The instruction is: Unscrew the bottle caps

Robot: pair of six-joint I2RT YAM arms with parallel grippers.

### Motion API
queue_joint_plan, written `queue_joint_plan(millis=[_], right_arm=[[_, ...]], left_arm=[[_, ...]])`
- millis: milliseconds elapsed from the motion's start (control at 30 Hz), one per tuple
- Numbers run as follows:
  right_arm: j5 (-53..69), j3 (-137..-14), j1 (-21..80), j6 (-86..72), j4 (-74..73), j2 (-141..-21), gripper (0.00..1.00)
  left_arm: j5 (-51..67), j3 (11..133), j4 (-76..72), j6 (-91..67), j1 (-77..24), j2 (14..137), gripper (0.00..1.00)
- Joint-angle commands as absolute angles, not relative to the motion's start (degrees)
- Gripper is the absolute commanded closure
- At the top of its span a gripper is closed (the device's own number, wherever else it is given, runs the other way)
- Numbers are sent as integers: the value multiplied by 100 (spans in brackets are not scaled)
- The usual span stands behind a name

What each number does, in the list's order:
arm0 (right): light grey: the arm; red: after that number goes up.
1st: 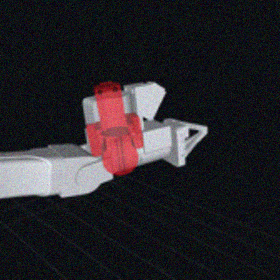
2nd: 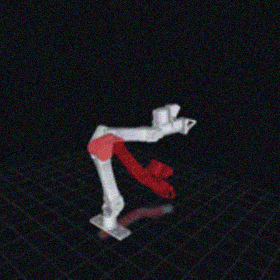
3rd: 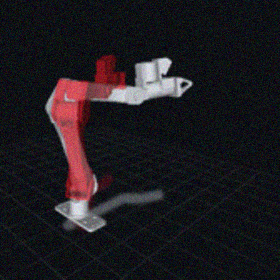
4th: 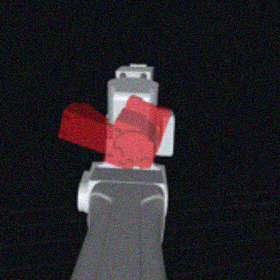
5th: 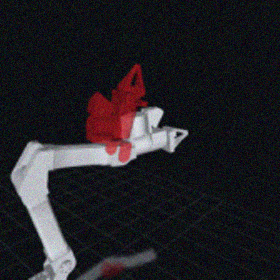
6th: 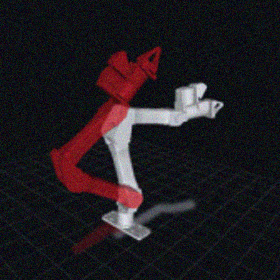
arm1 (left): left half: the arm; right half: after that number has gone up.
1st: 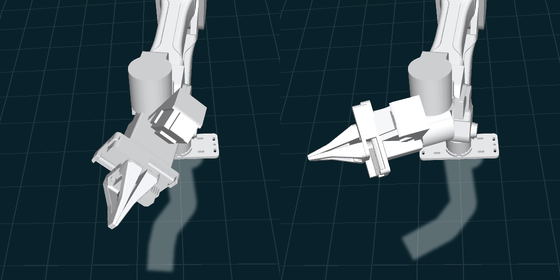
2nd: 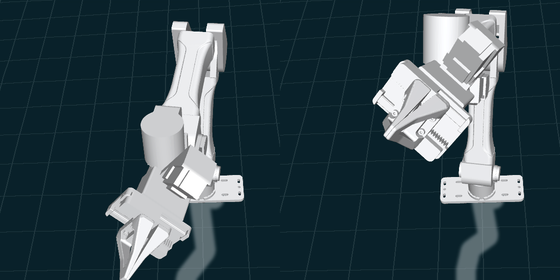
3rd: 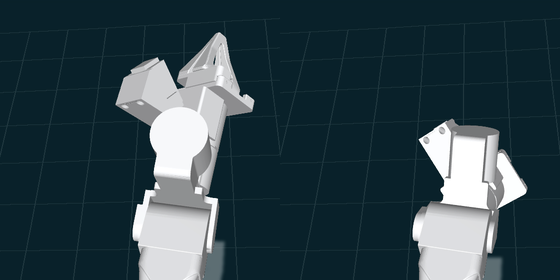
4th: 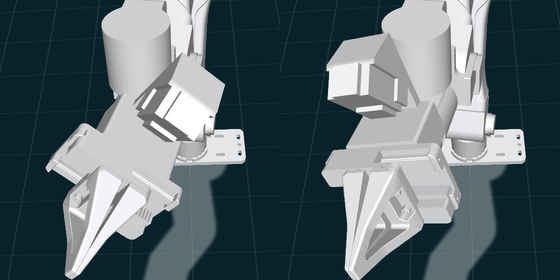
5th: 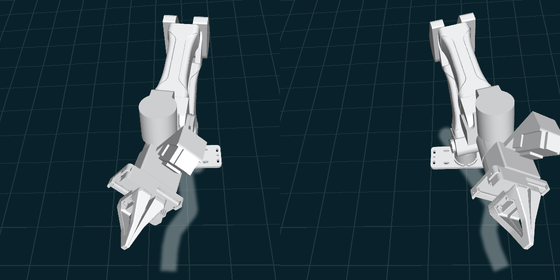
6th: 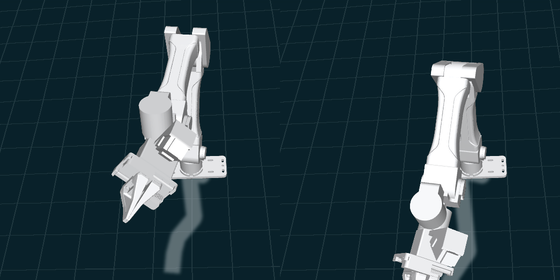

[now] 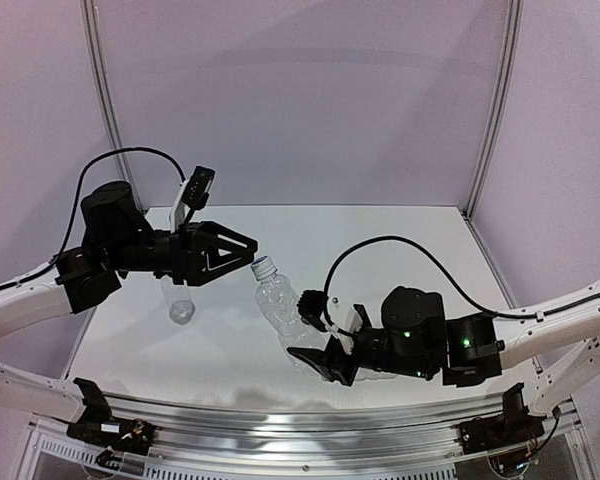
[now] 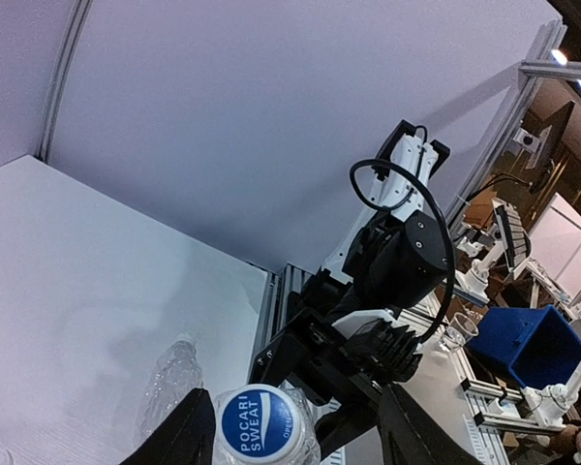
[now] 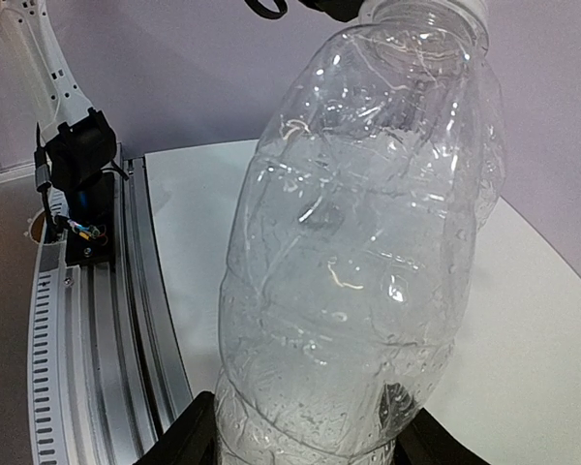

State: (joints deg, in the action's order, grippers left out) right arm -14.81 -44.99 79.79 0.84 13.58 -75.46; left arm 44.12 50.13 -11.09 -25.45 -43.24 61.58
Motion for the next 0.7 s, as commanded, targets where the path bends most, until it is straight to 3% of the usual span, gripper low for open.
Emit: queue_joint_plan(millis=[0,267,400,667], right_arm=[[-1575,-4476,8076,158,1463,-7378,61],[-1618,-4535,8142,191,1398,-7431,62],[-1695,-4531,8144,193,1410,-7413,62],[-1959,-4526,8141,149,1446,-7434,62]], left_arm=[[4538,5209,-1133,-2464,-4399,6277,43],[4412,5323,-1011,-2387,-4442,6472,42],[4429,5401,-923,-2309,-4512,6580,51],[4448,5464,-760,-2153,-4567,6583,54]])
